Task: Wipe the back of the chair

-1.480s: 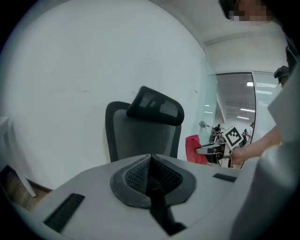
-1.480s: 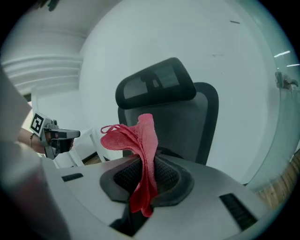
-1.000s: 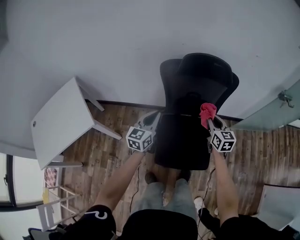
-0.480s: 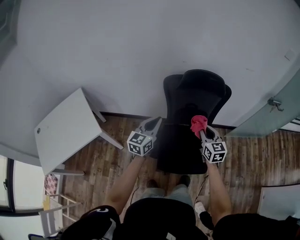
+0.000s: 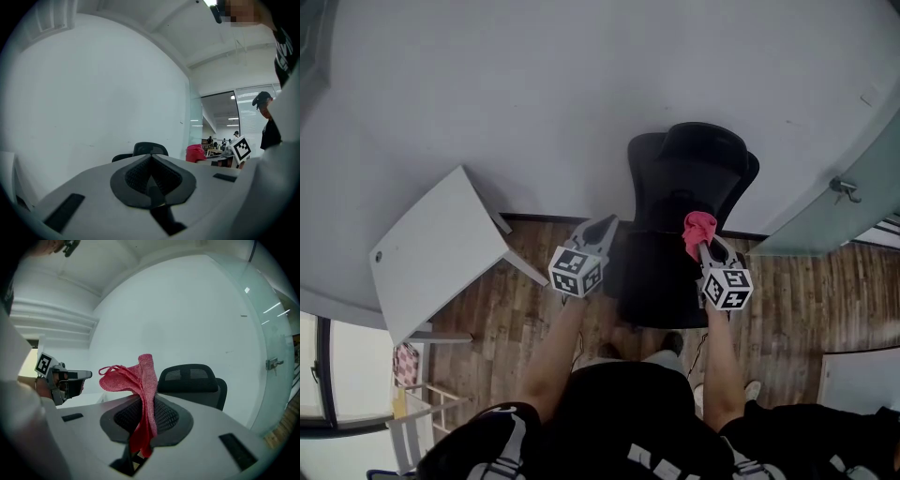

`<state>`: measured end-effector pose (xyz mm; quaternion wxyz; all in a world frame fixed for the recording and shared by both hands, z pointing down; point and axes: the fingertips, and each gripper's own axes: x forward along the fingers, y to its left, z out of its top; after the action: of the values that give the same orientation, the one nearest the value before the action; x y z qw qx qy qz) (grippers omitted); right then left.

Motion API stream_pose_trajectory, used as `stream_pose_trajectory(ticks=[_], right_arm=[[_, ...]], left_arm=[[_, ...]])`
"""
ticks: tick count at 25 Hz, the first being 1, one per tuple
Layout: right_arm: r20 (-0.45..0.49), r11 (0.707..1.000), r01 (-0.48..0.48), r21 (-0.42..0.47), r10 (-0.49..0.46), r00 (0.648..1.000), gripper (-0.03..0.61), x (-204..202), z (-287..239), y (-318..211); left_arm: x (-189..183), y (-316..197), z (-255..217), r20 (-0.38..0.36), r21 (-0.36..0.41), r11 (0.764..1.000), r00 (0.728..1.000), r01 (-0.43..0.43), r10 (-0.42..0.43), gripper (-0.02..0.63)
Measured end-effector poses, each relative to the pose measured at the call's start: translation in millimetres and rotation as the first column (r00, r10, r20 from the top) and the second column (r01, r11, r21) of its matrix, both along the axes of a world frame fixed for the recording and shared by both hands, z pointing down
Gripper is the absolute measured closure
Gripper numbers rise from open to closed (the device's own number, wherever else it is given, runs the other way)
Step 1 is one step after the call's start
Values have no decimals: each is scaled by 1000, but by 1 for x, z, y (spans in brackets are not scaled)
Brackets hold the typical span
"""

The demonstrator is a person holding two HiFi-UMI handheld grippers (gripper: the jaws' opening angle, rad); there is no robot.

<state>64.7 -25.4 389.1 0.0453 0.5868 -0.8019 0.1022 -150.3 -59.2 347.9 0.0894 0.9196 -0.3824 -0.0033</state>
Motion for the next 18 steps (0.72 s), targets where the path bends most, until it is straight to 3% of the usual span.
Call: stream_pose_trajectory(ticks=[10, 18], right_arm=[[-14, 1000, 29, 5, -29, 999, 508, -21, -9, 6], [47, 1000, 11, 12, -12, 999, 509, -22, -16, 10]], left_arm=[[-28, 12, 0, 29, 1, 999, 998, 51, -51, 590], [-35, 21, 2, 29, 2, 998, 998, 56, -56, 590]])
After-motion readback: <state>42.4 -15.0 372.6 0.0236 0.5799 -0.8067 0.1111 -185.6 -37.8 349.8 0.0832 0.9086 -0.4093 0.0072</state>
